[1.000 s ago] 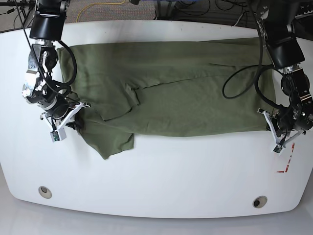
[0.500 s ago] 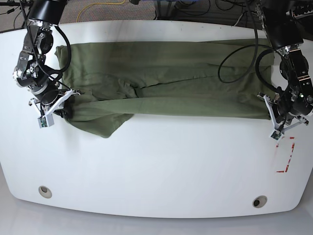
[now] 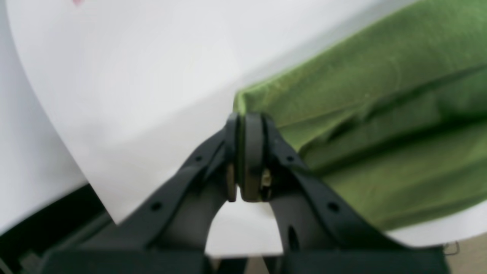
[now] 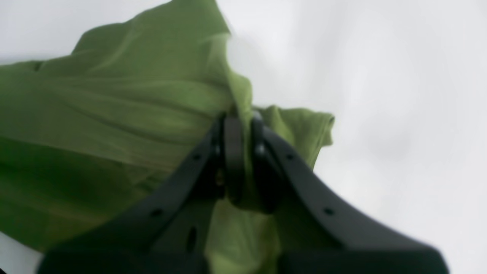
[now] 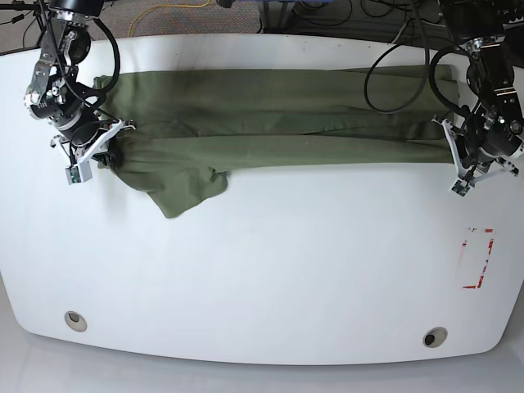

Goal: Fold the T-shirt properly
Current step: 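Lift the shirt's side edge with both grippers and fold it over the body, then release the shirt and move the right gripper to the bunched hem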

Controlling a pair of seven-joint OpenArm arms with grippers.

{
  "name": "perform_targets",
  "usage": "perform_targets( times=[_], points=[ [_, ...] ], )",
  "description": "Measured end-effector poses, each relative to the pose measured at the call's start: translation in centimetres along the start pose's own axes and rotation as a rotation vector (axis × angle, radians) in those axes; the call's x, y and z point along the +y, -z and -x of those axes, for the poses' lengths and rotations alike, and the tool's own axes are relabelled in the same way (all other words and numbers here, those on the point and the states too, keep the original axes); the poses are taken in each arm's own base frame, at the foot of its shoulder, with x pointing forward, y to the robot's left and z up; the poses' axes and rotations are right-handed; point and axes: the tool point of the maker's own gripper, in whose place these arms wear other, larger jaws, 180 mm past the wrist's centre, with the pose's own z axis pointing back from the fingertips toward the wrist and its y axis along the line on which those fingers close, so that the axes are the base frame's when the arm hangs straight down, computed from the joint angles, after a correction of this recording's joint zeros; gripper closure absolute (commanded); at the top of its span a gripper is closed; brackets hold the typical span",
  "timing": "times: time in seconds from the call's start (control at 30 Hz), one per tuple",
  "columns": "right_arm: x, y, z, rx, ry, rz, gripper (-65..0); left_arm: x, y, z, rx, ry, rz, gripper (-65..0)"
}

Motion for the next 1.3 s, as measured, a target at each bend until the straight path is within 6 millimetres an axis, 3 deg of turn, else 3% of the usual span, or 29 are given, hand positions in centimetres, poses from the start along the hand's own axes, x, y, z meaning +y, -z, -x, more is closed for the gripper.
perform_targets(
  times=[0.47, 0.63, 0.77, 0.87, 0.93, 1.03, 1.13, 1.3],
  points=[
    [0.2, -0.5, 2.5, 0.051, 0.009, -0.002, -0.6, -1.4, 0.1, 5.8, 0.126, -0.010, 0.031, 0.0],
    [0.3, -0.7, 3.4, 0.072, 0.012, -0.003, -2.5, -1.7, 0.1, 6.8, 0.151, 0.003, 0.040, -8.3],
    [0.4, -0.9, 4.2, 0.091, 0.016, -0.003, -18.1, -1.8, 0.1, 7.2, 0.166, 0.006, 0.040, -20.8],
    [0.4, -0.9, 4.8, 0.104, 0.025, 0.007, -35.2, -1.7, 0.1, 7.5, 0.175, 0.009, 0.034, -28.3],
    [0.6, -0.8, 5.0, 0.106, 0.032, 0.008, -45.3, -1.7, 0.1, 7.5, 0.177, 0.009, 0.033, -31.5],
    [0.9, -0.9, 4.6, 0.094, 0.027, 0.002, -55.6, -1.7, 0.1, 7.5, 0.178, 0.010, 0.033, -32.5],
    [1.2, -1.2, 3.3, 0.058, 0.003, 0.002, -59.9, -1.5, 0.1, 7.3, 0.172, 0.008, 0.030, -32.8],
    [2.1, -0.6, 0.2, -0.028, 0.010, -0.010, -59.9, -0.4, -0.1, 5.5, 0.132, -0.001, 0.003, -32.9]
  ],
)
